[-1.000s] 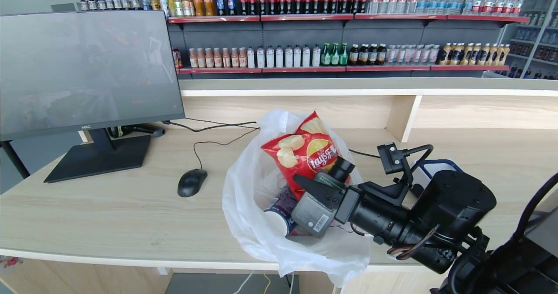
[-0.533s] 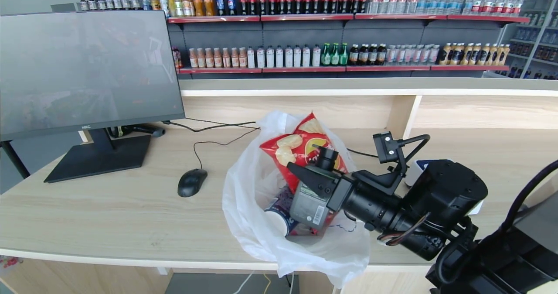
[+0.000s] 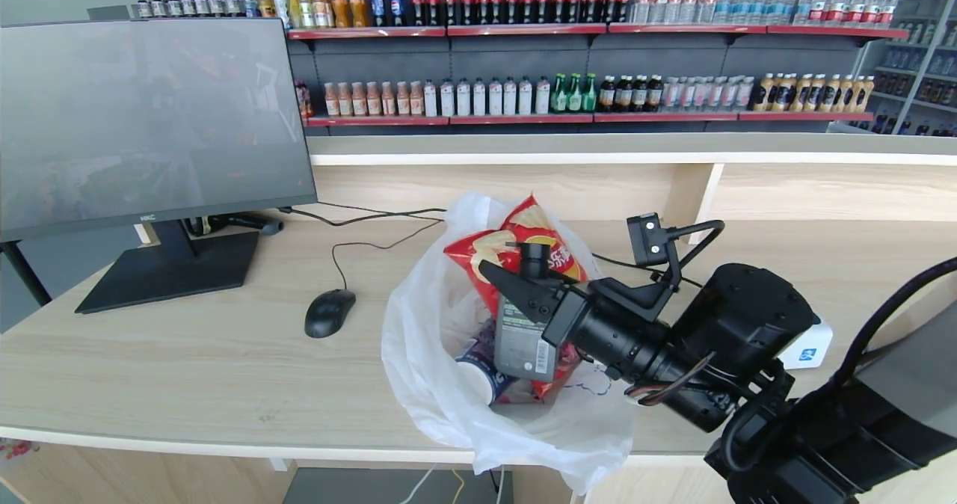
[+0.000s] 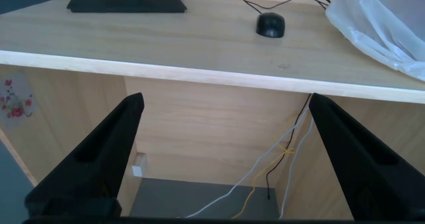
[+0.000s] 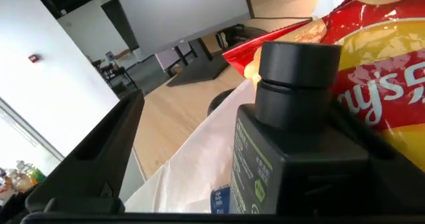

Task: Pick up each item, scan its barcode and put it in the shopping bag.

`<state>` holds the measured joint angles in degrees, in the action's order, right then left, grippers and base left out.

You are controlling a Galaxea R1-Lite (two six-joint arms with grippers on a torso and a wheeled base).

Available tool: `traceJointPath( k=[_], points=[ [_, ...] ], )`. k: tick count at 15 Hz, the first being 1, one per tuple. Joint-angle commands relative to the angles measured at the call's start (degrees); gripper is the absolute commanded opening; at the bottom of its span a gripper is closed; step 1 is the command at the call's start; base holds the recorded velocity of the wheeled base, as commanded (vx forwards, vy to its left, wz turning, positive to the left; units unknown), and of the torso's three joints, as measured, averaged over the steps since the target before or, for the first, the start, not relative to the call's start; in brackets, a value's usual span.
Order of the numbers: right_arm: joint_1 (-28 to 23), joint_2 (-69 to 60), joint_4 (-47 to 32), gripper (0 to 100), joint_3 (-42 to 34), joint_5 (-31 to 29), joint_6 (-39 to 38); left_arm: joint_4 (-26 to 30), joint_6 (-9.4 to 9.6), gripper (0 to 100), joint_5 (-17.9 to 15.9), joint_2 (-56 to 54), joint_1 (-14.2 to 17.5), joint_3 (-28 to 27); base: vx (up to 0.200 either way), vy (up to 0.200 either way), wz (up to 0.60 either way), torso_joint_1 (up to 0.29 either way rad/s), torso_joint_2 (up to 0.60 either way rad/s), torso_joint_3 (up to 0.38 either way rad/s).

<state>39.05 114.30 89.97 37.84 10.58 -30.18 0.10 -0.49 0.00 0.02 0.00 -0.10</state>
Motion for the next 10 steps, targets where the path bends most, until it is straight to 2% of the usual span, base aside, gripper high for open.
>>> traceJointPath(
  k=[1, 6, 10],
  points=[
    [-0.7, 0.2, 0.0, 100, 2.7, -2.2, -0.1, 0.0, 0.05, 100, 0.0, 0.0, 0.0, 0.0, 0.0, 0.0, 0.0, 0.0, 0.0, 0.0],
    [-3.0, 0.0, 0.0, 100, 2.7, -3.0, 0.0, 0.0, -0.04, 100, 0.0, 0.0, 0.1, 0.0, 0.0, 0.0, 0.0, 0.0, 0.0, 0.0],
    [-2.9, 0.1, 0.0, 100, 2.0, -4.2, 1.4, 0.0, 0.05, 100, 0.0, 0.0, 0.0, 0.0, 0.0, 0.0, 0.0, 0.0, 0.0, 0.0]
  ],
)
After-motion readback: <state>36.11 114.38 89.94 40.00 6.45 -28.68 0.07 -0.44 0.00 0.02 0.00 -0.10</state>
